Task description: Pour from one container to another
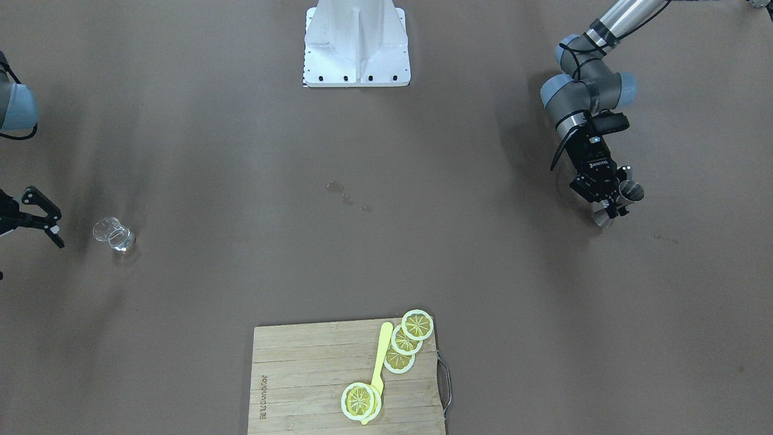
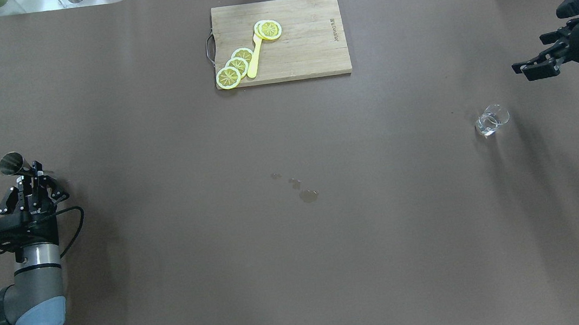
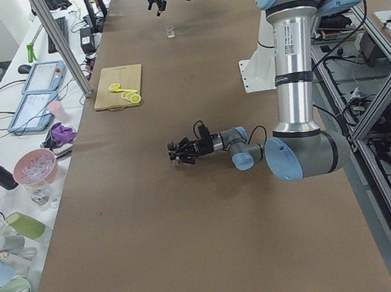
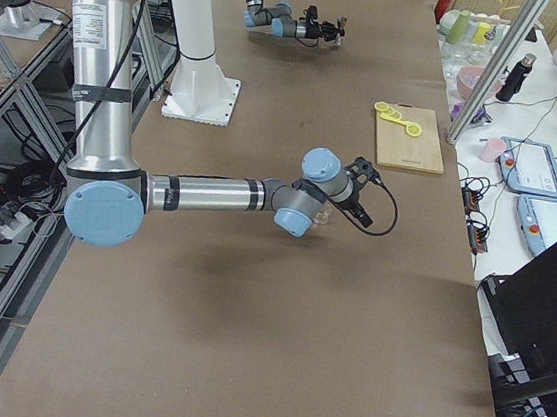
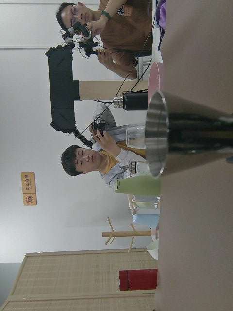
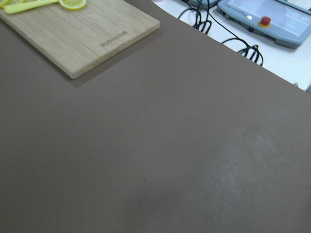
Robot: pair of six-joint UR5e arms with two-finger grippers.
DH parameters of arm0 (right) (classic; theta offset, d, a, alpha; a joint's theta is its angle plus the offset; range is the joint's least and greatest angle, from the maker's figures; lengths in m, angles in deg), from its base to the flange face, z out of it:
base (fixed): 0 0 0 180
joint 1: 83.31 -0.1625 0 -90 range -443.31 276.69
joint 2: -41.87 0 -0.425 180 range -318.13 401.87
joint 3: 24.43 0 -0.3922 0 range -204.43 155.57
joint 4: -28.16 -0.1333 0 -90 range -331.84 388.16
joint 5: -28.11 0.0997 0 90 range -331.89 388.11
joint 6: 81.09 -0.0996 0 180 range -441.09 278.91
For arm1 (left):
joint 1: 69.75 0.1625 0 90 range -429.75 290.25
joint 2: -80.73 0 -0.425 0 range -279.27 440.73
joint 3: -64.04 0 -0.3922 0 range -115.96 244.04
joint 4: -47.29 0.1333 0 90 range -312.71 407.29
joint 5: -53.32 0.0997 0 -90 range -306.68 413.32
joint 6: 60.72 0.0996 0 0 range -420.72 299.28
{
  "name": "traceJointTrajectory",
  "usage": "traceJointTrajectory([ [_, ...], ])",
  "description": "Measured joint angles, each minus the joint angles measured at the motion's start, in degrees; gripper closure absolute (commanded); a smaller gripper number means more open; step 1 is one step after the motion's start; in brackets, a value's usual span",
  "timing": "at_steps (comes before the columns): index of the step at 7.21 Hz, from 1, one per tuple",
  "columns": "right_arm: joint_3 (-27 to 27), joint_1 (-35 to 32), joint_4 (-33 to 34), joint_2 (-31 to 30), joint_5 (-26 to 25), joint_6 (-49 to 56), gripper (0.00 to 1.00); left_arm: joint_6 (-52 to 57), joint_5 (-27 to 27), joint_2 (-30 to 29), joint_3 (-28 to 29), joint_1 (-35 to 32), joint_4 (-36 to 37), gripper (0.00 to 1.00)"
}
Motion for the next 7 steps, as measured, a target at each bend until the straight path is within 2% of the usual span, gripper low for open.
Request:
traceJointTrajectory([
  [1,0.41,-0.74,4.38,0.02,-1.79,-0.08,0.00,0.00,0.27,-0.01,-0.02,0.01,0.00,0.59],
  [2,1.03,-2.07,8.32,0.05,-3.35,-0.30,0.00,0.00,0.42,-0.02,0.00,0.01,0.00,0.42],
  [4,1.56,-6.44,20.12,0.57,-1.15,-2.95,0.00,0.06,0.50,-0.02,0.12,0.02,0.00,0.35],
  [5,1.79,-8.31,26.65,1.30,1.52,-6.51,0.00,0.08,0.51,-0.02,0.15,0.02,0.00,0.24],
  [6,1.87,-10.45,34.11,2.21,5.59,-9.99,0.00,0.08,0.51,-0.02,0.17,0.02,0.00,0.02],
  [7,1.86,-13.15,42.08,3.05,10.66,-13.06,0.00,0.09,0.51,-0.01,0.20,0.04,0.00,0.01],
])
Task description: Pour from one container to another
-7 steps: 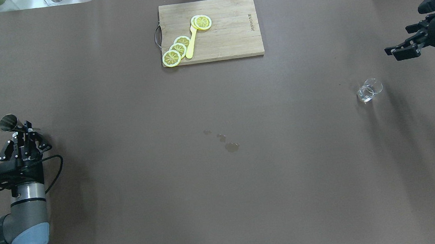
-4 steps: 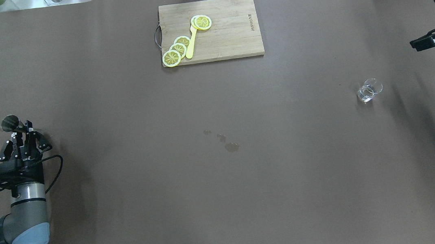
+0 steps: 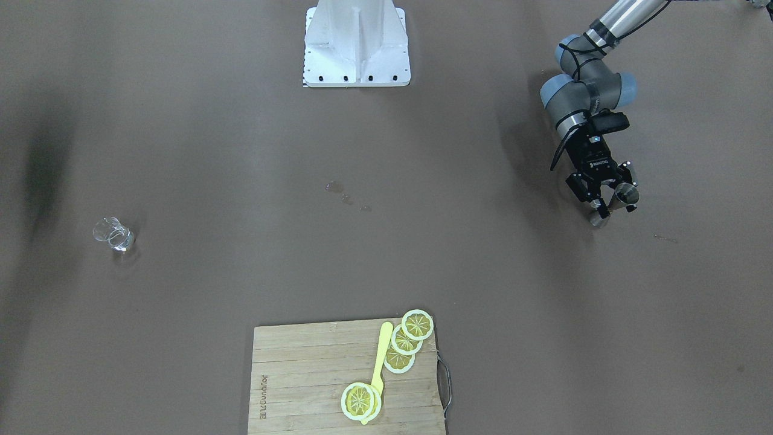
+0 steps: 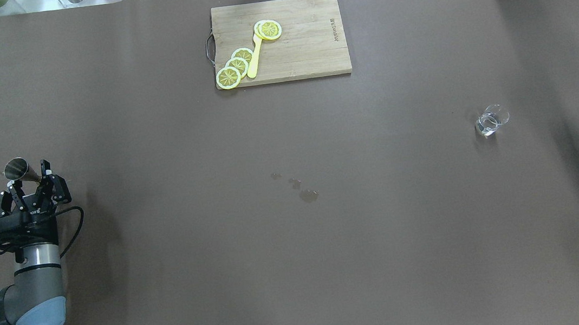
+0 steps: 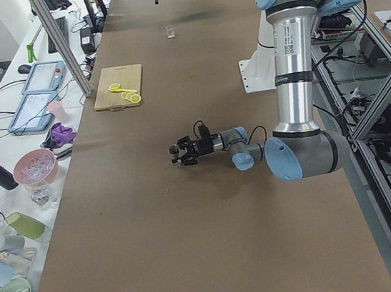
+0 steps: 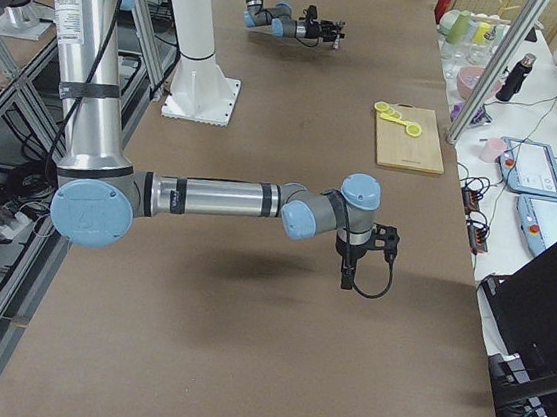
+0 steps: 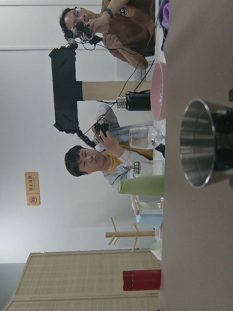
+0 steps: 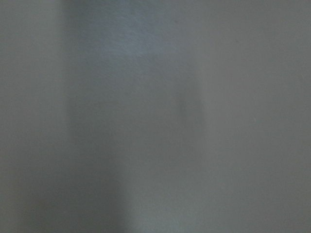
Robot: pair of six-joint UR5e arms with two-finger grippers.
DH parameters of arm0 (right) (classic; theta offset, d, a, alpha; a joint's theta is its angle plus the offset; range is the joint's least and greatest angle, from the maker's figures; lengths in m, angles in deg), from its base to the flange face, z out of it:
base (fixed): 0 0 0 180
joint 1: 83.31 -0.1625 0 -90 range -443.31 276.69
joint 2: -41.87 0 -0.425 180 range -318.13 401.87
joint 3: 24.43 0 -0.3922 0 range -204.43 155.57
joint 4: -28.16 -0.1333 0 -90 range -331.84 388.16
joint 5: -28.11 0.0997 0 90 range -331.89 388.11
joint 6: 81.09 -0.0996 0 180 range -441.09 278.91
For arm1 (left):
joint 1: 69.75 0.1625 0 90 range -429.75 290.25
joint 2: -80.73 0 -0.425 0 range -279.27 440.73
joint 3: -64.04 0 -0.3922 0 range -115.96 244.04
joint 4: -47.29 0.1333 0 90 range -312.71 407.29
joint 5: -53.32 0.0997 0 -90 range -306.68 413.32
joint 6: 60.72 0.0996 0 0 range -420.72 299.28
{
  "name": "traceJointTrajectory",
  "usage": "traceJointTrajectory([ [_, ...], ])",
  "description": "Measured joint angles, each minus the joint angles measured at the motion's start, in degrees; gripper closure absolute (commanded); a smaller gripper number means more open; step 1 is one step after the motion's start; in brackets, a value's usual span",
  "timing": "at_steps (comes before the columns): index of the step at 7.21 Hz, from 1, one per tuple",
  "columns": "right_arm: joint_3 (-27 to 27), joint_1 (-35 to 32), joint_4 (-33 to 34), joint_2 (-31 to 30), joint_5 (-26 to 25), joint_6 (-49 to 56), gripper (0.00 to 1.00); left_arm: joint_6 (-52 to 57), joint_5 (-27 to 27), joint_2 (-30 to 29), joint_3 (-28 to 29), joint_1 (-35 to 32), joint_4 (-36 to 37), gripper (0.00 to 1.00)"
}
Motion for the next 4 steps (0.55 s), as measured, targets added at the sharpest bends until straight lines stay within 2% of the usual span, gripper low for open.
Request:
traceJointTrajectory([
  [1,-0.03,-3.12,7.21,0.19,5.29,-2.49,0.00,0.00,0.00,0.04,0.01,0.03,0.00,0.01],
  [2,-0.34,-6.36,11.16,-0.71,8.98,-3.77,0.00,0.00,0.02,0.06,0.00,0.08,0.00,0.01],
  [4,-1.21,-10.36,12.85,-4.23,11.02,-4.04,0.00,0.02,0.82,0.11,-0.30,0.19,0.02,0.01],
])
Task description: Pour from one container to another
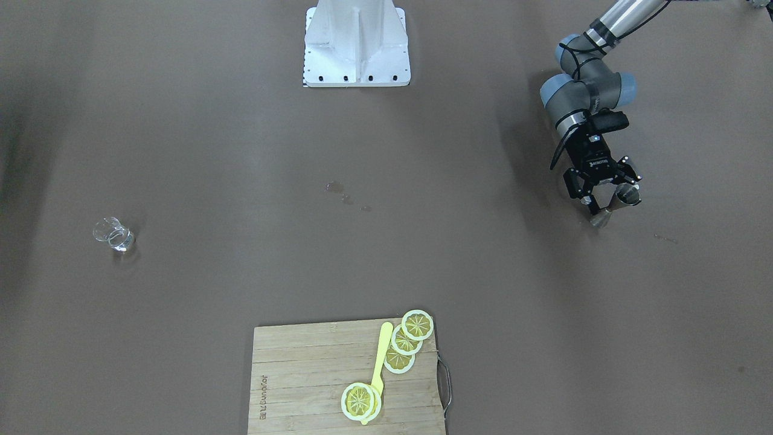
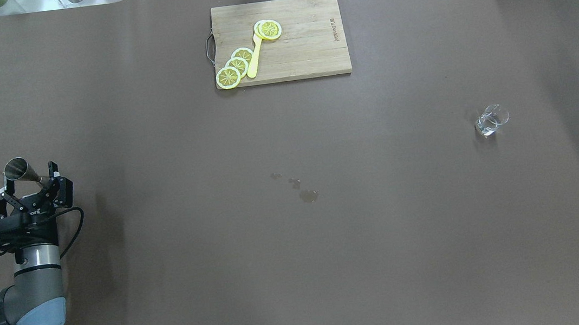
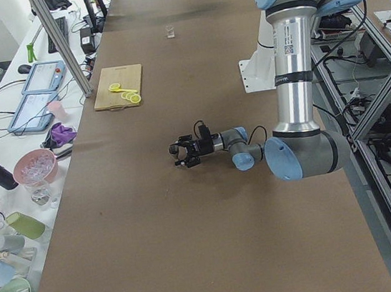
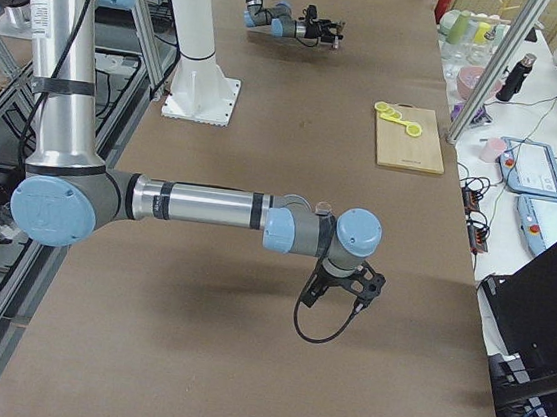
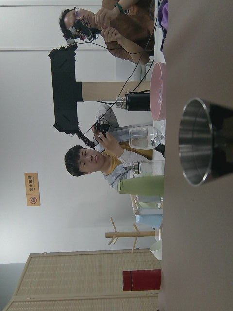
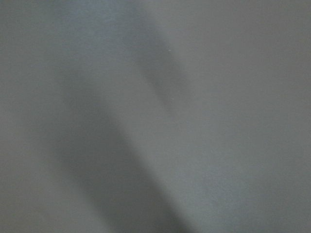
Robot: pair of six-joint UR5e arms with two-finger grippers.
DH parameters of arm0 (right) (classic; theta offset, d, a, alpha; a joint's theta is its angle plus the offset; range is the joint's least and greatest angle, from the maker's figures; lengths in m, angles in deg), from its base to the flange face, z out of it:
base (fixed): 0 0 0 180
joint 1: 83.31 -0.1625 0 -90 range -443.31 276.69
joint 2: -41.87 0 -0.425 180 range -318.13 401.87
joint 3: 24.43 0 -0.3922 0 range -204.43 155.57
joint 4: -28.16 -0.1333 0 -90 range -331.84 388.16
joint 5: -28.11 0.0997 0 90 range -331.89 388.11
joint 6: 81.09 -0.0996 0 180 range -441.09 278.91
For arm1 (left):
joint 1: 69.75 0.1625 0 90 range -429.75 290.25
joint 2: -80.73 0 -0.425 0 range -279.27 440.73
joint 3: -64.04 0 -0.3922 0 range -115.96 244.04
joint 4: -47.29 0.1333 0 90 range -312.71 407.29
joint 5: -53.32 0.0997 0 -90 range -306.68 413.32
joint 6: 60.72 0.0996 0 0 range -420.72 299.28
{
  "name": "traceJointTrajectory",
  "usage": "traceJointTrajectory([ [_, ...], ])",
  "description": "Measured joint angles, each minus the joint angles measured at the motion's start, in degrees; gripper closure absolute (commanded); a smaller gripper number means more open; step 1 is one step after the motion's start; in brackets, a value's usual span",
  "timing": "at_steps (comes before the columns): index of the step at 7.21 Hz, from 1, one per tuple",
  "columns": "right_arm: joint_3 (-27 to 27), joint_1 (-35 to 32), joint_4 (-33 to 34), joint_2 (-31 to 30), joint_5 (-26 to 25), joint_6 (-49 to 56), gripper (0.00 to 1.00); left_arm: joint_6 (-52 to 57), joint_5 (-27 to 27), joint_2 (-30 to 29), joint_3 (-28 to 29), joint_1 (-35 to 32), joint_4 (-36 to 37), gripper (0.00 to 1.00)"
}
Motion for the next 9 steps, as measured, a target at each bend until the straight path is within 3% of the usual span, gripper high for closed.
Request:
traceJointTrajectory([
  [2,-1.05,-0.65,-0.31,-1.22,-0.31,3.13,0.00,0.06,1.09,0.11,-0.62,0.40,0.04,0.01],
  [5,-5.19,-1.00,-1.20,-3.46,-4.68,26.25,0.00,0.14,4.24,0.47,-1.00,2.38,0.02,0.01],
  [9,-5.91,-2.00,-1.38,-5.56,-7.49,29.96,0.00,0.10,7.02,2.10,-1.47,4.97,-0.57,0.01],
])
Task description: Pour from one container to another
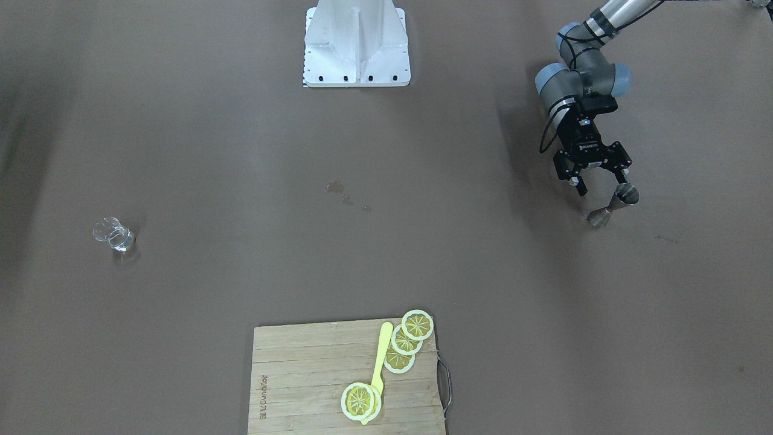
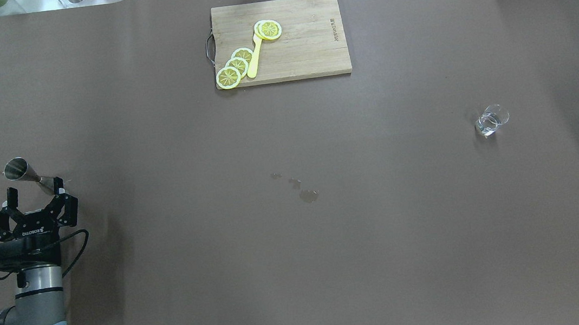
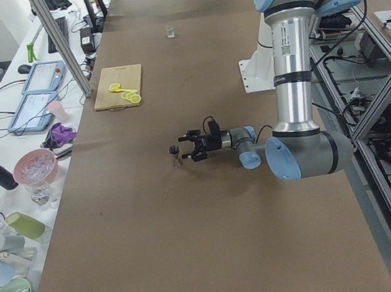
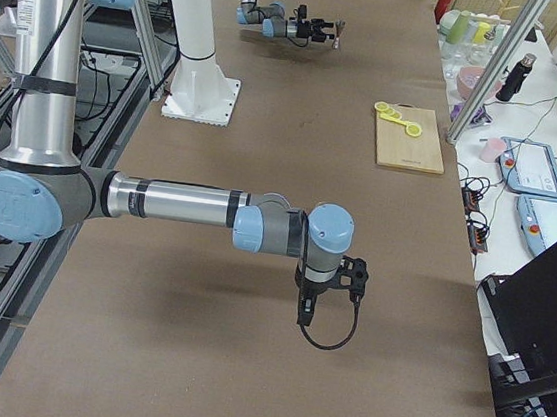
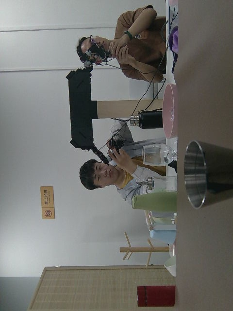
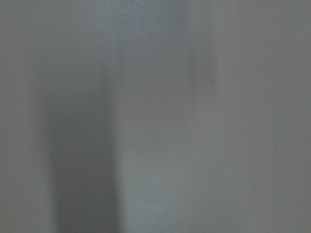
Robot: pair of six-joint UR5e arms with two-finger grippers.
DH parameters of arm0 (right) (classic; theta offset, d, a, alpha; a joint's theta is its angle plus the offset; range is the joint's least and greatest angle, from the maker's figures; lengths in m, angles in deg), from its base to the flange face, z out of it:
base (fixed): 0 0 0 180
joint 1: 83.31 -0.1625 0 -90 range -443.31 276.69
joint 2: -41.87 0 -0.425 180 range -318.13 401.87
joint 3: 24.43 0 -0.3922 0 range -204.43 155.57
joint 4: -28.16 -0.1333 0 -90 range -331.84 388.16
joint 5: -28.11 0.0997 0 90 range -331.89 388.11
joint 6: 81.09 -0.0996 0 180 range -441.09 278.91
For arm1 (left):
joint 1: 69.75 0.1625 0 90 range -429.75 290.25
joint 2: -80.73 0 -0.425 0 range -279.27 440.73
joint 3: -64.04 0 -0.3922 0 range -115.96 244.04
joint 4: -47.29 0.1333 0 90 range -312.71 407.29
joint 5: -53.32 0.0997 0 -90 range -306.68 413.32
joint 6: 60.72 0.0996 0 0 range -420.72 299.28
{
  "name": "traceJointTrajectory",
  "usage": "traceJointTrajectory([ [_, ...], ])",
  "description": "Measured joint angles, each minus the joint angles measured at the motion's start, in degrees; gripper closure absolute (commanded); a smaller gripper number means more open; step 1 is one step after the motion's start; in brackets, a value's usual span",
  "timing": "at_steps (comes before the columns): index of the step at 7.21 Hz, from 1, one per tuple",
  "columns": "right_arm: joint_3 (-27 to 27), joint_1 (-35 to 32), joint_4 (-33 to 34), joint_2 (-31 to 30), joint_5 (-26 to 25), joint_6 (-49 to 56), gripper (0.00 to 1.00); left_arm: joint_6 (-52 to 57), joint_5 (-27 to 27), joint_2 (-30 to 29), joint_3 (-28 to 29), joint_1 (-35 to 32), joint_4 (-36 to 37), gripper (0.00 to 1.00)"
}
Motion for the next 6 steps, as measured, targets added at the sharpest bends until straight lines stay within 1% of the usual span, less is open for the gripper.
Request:
traceJointTrajectory([
  [2,-0.12,-0.48,-0.16,-0.97,-0.09,-0.02,0.00,-0.03,0.53,1.22,-1.19,0.65,-0.27,0.01],
  [4,-0.04,-0.54,-0.14,-0.87,0.02,-0.07,0.00,0.04,0.61,4.16,-5.04,2.02,-0.38,0.01],
  [6,0.33,-0.55,-0.16,-0.75,-0.32,0.00,0.00,0.25,0.66,7.52,-10.16,2.92,-0.23,0.01],
])
